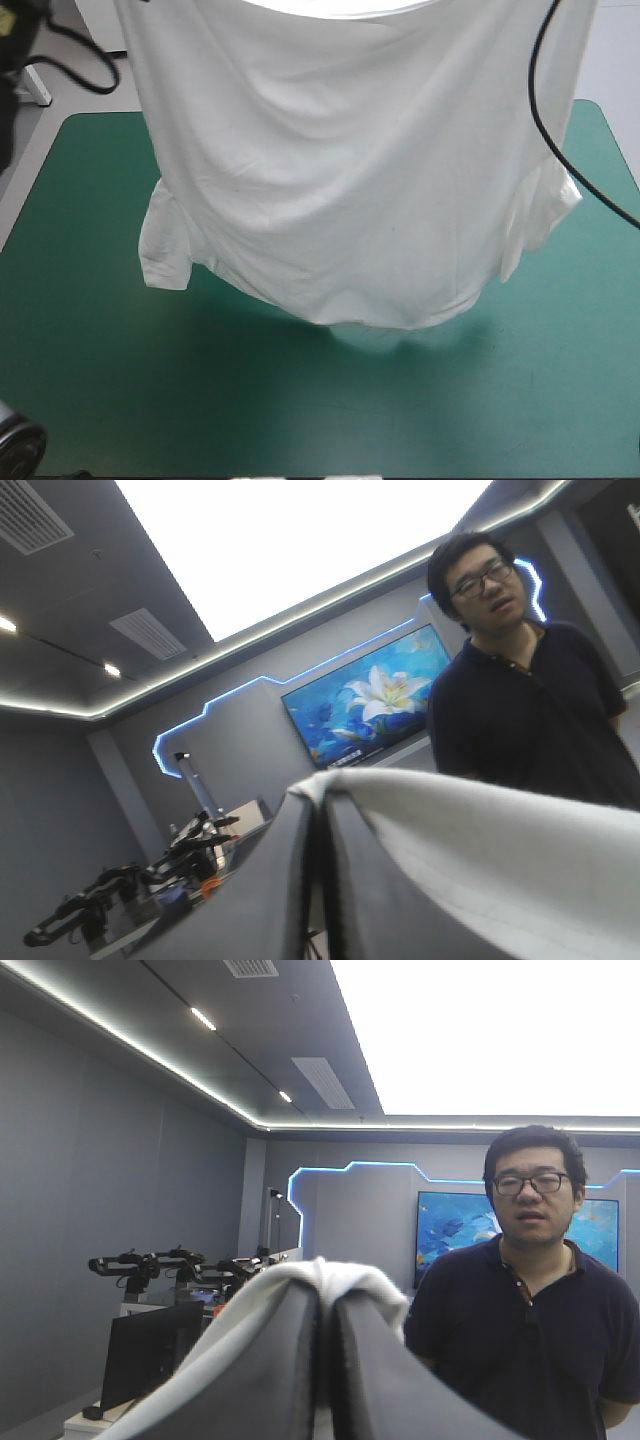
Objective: Fold the cloth
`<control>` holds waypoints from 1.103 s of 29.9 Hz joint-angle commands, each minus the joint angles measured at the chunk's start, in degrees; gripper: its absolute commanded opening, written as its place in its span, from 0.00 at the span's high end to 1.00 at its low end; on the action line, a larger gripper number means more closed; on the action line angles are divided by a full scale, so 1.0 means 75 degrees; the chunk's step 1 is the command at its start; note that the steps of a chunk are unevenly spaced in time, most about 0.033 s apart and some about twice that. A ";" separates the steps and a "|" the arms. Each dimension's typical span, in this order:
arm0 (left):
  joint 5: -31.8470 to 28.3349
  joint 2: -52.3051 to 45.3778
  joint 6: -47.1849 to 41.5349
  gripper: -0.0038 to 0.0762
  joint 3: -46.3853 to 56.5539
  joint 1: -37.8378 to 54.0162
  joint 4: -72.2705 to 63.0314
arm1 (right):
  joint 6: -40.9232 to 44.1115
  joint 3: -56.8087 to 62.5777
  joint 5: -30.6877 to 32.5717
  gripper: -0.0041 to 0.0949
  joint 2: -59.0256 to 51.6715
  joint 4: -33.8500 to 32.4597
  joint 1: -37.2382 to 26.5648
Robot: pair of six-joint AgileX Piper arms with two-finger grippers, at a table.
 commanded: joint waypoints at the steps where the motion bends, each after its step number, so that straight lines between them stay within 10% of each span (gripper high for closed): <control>1: -0.1398 0.0363 -0.0657 0.96 -0.0249 0.0393 0.0750 | -0.0079 -0.0601 -0.1126 0.98 0.0643 -0.0022 -0.0001; 12: -0.3246 0.2372 -0.1907 0.96 -0.2675 0.2201 -0.0418 | -0.0079 -0.3900 -0.1491 0.98 0.3376 0.0360 -0.0804; 17: -0.2872 0.3148 -0.1878 0.96 -0.2700 0.2507 -0.2036 | 0.0014 -0.3997 -0.1118 0.98 0.4121 0.0483 -0.1002; 33: 0.3650 0.4445 -0.1206 0.96 -0.2686 0.2489 -0.3566 | 0.0057 -0.3997 0.4985 0.97 0.5989 0.0418 -0.0987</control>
